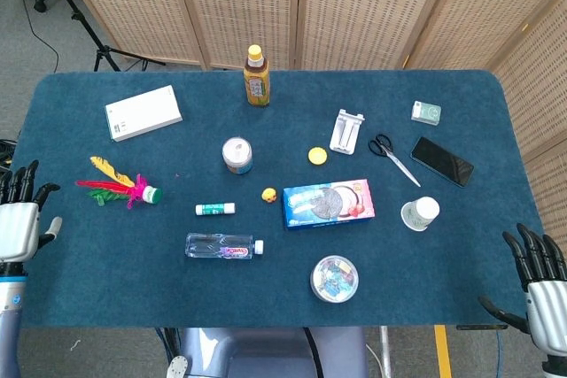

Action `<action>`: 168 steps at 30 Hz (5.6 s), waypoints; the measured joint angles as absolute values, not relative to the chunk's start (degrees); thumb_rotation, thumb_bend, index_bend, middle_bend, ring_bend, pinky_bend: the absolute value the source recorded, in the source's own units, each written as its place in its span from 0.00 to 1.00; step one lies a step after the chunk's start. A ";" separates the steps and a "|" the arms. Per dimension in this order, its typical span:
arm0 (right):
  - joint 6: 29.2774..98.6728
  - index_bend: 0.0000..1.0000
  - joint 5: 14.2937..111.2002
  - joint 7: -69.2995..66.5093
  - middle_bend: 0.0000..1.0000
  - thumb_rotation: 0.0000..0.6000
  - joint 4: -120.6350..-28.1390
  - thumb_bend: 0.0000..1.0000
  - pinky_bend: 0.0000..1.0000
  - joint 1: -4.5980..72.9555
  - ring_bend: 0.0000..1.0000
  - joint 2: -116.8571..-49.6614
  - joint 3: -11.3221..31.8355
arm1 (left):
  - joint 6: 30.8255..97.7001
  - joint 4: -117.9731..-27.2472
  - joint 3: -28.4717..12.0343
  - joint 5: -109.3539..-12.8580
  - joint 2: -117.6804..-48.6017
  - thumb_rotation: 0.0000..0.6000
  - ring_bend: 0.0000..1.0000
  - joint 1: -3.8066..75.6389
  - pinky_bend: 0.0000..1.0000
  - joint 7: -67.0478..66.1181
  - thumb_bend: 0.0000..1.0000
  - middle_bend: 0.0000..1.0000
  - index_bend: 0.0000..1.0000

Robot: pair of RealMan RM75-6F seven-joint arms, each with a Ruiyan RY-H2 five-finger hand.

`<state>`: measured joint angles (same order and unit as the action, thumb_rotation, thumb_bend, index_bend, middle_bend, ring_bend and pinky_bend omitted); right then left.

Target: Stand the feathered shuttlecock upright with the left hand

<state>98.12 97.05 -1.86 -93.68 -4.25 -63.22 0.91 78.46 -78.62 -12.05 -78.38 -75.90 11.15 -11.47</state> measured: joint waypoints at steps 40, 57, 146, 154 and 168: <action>95.92 0.00 92.81 -3.01 0.00 1.00 -91.74 0.00 0.00 -3.13 0.00 -64.22 2.63 | 62.35 -51.70 -14.24 -66.19 -90.30 1.00 0.00 24.58 0.00 -15.29 0.32 0.00 0.48; 95.69 0.00 92.02 -2.78 0.00 1.00 -91.46 0.00 0.00 -3.06 0.00 -64.39 2.92 | 59.18 -43.96 -14.37 -65.37 -94.75 1.00 0.00 27.48 0.00 -13.17 0.34 0.00 0.52; 97.64 0.00 90.70 -8.24 0.00 1.00 -90.93 0.00 0.00 -4.11 0.00 -62.69 4.07 | 71.84 -58.69 -17.23 -69.16 -92.53 1.00 0.00 36.13 0.00 -22.96 0.44 0.00 0.64; 98.05 0.00 90.94 -8.44 0.00 1.00 -90.27 0.00 0.00 -4.00 0.00 -63.34 4.33 | 73.23 -54.42 -16.52 -71.18 -94.26 1.00 0.00 36.56 0.00 -19.82 0.42 0.00 0.64; 97.37 0.00 90.01 -8.82 0.00 1.00 -89.20 0.00 0.00 -3.58 0.00 -64.10 4.85 | 72.88 -49.30 -16.55 -72.05 -97.05 1.00 0.00 38.22 0.00 -17.29 0.38 0.00 0.57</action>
